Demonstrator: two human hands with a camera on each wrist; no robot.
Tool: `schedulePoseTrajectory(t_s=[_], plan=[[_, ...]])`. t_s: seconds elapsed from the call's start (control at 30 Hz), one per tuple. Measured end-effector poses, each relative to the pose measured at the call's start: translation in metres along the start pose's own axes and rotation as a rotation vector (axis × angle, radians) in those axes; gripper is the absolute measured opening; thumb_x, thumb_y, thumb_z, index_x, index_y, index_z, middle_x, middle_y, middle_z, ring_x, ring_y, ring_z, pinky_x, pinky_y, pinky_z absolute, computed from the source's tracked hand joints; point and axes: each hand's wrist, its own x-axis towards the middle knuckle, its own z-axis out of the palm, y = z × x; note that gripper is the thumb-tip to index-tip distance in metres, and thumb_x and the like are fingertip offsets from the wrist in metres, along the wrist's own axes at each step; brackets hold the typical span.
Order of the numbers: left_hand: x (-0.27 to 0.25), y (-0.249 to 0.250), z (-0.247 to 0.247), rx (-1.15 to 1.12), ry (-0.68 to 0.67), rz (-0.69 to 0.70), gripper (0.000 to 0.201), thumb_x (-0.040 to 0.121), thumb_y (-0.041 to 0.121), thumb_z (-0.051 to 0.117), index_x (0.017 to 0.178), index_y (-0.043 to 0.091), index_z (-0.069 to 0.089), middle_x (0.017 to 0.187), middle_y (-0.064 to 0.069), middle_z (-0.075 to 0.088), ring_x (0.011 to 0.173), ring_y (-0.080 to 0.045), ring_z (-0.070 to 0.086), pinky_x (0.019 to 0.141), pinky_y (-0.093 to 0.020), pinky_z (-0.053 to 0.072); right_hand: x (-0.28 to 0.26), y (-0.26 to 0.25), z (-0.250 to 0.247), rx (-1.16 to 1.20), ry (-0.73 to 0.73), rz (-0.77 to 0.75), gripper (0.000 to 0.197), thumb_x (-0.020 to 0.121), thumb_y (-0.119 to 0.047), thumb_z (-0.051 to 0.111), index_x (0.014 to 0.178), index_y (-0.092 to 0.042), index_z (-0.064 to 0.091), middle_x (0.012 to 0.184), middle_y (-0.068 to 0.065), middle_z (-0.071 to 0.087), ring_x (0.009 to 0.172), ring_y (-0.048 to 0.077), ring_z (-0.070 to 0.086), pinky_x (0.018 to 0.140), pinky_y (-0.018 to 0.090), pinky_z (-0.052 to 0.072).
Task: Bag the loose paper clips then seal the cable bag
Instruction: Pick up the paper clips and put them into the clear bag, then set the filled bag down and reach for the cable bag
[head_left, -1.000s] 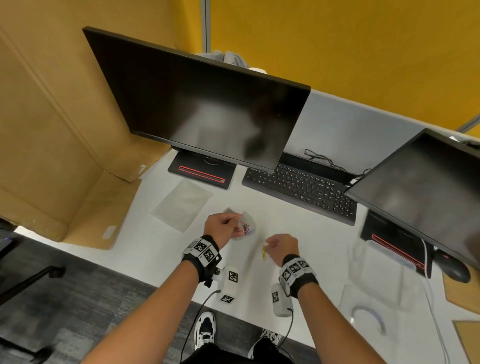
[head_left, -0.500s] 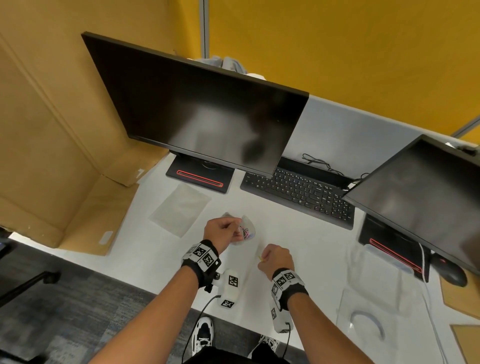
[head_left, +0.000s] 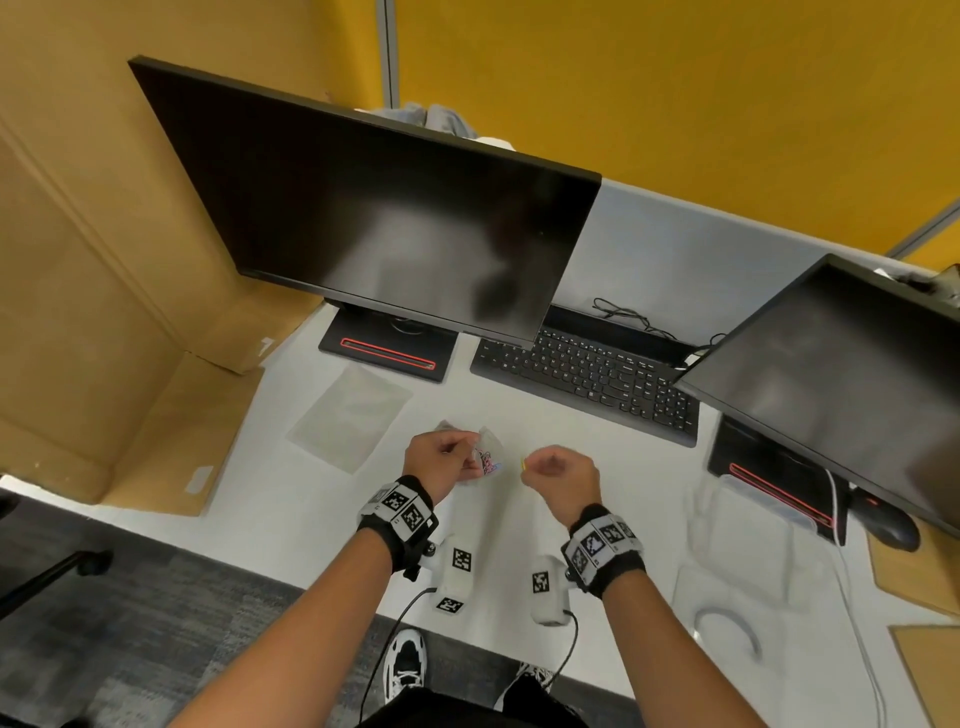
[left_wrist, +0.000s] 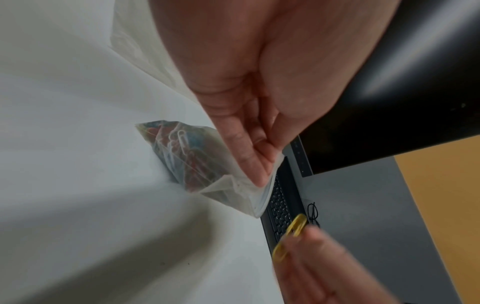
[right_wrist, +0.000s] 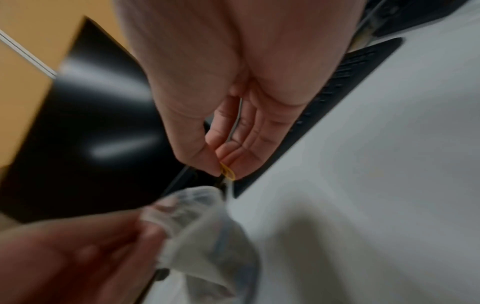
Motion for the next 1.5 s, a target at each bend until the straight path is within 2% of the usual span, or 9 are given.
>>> schedulePoseTrajectory(t_s=[0.17, 0.3, 0.43, 0.67, 0.8, 0.9, 1.03, 1.23, 1.5], plan=[[0.0, 0.005, 0.004, 0.072, -0.015, 0.008, 0.012, 0.093, 0.006, 0.064, 0.088, 0.008, 0.075, 0.067, -0.01, 0.065, 0.062, -0.024, 0.068, 0.066, -0.032, 0.062, 0.001, -0.037, 0.018, -0.058, -0.12, -0.24, 0.015, 0.074, 0.003, 0.07, 0.072, -0.012, 0.072, 0.076, 0.001, 0.071, 0.071, 0.01, 0.067, 0.07, 0.02, 0.057], [0.0, 0.016, 0.001, 0.125, -0.034, 0.045, 0.013, 0.093, 0.004, 0.063, 0.091, 0.007, 0.076, 0.068, -0.008, 0.068, 0.061, -0.023, 0.07, 0.067, -0.033, 0.062, 0.007, -0.036, 0.013, -0.478, -0.324, -0.533, 0.024, 0.073, -0.002, 0.059, 0.08, -0.021, 0.073, 0.086, -0.005, 0.069, 0.081, 0.011, 0.064, 0.082, 0.024, 0.054], [0.0, 0.021, 0.0, 0.188, -0.084, 0.08, 0.016, 0.093, 0.004, 0.062, 0.091, 0.01, 0.076, 0.073, -0.007, 0.071, 0.064, -0.021, 0.071, 0.069, -0.035, 0.063, 0.002, -0.044, 0.004, -0.877, -0.394, -0.71, 0.011, 0.082, -0.023, 0.062, 0.085, -0.025, 0.072, 0.085, -0.007, 0.071, 0.085, 0.014, 0.059, 0.094, 0.028, 0.042], [-0.01, 0.014, -0.009, 0.078, -0.164, 0.137, 0.028, 0.096, 0.002, 0.049, 0.115, 0.012, 0.066, 0.079, -0.009, 0.069, 0.079, -0.019, 0.067, 0.082, -0.03, 0.059, 0.0, -0.065, -0.007, -0.545, -0.189, -0.514, 0.009, 0.084, -0.033, 0.069, 0.081, -0.024, 0.07, 0.072, -0.011, 0.069, 0.067, 0.004, 0.062, 0.069, 0.019, 0.052], [-0.011, 0.006, -0.008, 0.201, -0.246, 0.227, 0.021, 0.091, 0.003, 0.063, 0.1, 0.019, 0.073, 0.086, 0.0, 0.074, 0.086, -0.011, 0.069, 0.088, -0.025, 0.055, 0.008, -0.067, -0.003, -0.347, -0.113, -0.403, 0.011, 0.081, -0.026, 0.075, 0.092, -0.025, 0.073, 0.064, -0.004, 0.069, 0.058, 0.004, 0.061, 0.067, 0.012, 0.051], [-0.008, 0.001, -0.007, 0.307, -0.193, 0.251, 0.009, 0.089, 0.011, 0.07, 0.091, 0.017, 0.077, 0.083, 0.002, 0.077, 0.082, -0.012, 0.071, 0.085, -0.029, 0.057, 0.012, -0.057, 0.002, -0.436, -0.164, -0.362, 0.016, 0.084, -0.026, 0.071, 0.099, -0.024, 0.075, 0.064, -0.001, 0.071, 0.061, 0.011, 0.064, 0.076, 0.023, 0.055], [-0.007, -0.002, -0.006, 0.401, -0.129, 0.256, 0.007, 0.089, 0.016, 0.07, 0.089, 0.016, 0.077, 0.08, 0.006, 0.075, 0.078, -0.009, 0.07, 0.078, -0.021, 0.055, 0.013, -0.054, 0.005, -0.56, -0.191, -0.387, 0.013, 0.085, -0.027, 0.062, 0.084, -0.03, 0.075, 0.066, -0.007, 0.069, 0.064, 0.011, 0.062, 0.07, 0.027, 0.055], [-0.003, 0.002, -0.005, 0.417, -0.104, 0.288, 0.011, 0.09, 0.012, 0.067, 0.083, 0.018, 0.074, 0.071, 0.009, 0.071, 0.066, 0.0, 0.065, 0.069, -0.012, 0.051, 0.02, -0.053, 0.012, -0.864, -0.19, -0.573, 0.016, 0.094, -0.031, 0.05, 0.096, -0.025, 0.064, 0.1, -0.004, 0.056, 0.092, 0.015, 0.055, 0.073, 0.033, 0.051], [0.023, -0.004, -0.018, 0.289, 0.015, 0.234, 0.016, 0.087, 0.01, 0.072, 0.078, 0.022, 0.076, 0.077, -0.005, 0.076, 0.077, -0.023, 0.073, 0.083, -0.043, 0.06, 0.052, -0.022, -0.028, -1.03, -0.168, -0.483, 0.019, 0.1, -0.028, 0.038, 0.107, -0.023, 0.055, 0.105, 0.0, 0.048, 0.094, 0.02, 0.055, 0.071, 0.032, 0.047]])
